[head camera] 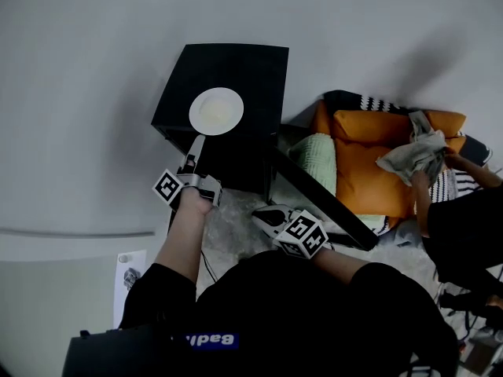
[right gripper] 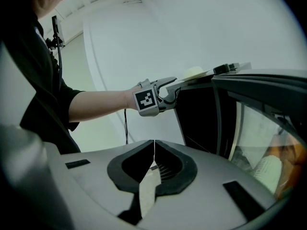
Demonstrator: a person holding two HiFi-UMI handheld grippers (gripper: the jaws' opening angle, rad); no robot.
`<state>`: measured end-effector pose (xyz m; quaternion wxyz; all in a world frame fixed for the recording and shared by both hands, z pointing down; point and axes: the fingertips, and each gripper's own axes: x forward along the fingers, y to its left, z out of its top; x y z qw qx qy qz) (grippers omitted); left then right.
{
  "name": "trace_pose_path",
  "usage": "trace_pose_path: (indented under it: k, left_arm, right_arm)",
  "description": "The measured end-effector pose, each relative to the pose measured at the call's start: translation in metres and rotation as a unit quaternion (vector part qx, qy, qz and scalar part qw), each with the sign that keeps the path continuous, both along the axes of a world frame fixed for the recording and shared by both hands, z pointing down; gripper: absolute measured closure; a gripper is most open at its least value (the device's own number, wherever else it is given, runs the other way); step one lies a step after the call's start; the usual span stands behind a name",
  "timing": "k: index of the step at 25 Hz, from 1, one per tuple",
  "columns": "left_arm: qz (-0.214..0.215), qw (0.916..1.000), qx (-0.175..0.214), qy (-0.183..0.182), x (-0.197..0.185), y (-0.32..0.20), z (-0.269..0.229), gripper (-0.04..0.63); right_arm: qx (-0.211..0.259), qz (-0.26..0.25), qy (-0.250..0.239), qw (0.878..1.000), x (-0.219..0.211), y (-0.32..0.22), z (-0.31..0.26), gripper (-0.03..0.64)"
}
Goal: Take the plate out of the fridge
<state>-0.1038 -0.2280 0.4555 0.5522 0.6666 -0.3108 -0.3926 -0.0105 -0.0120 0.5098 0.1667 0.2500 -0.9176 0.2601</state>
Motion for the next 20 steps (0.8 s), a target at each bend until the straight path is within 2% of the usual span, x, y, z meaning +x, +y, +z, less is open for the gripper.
trace_pose_path:
  k: [6,12,20]
  left_arm:
    - [0.005,0.9998,0.021,0.004,-0.006,0.023,-0.020,0.471]
    - [0.011,0.9968,0.048,-0.063,-0.017,0.055,-0.025,0.471]
    - [0.016,0.9884,0.086,-0.124,-0.024,0.114,-0.042,0.472]
  right_arm:
    - [0.008,-0.010,0.003,1.000,-0.010,0.004,-0.005,0.604]
    - [0.010,-0.023,0.002,1.000,-0.018,0.009,-0.009,0.604]
    - [0.014,-0.037,0.005,0.999,-0.028,0.015,-0.013,0.604]
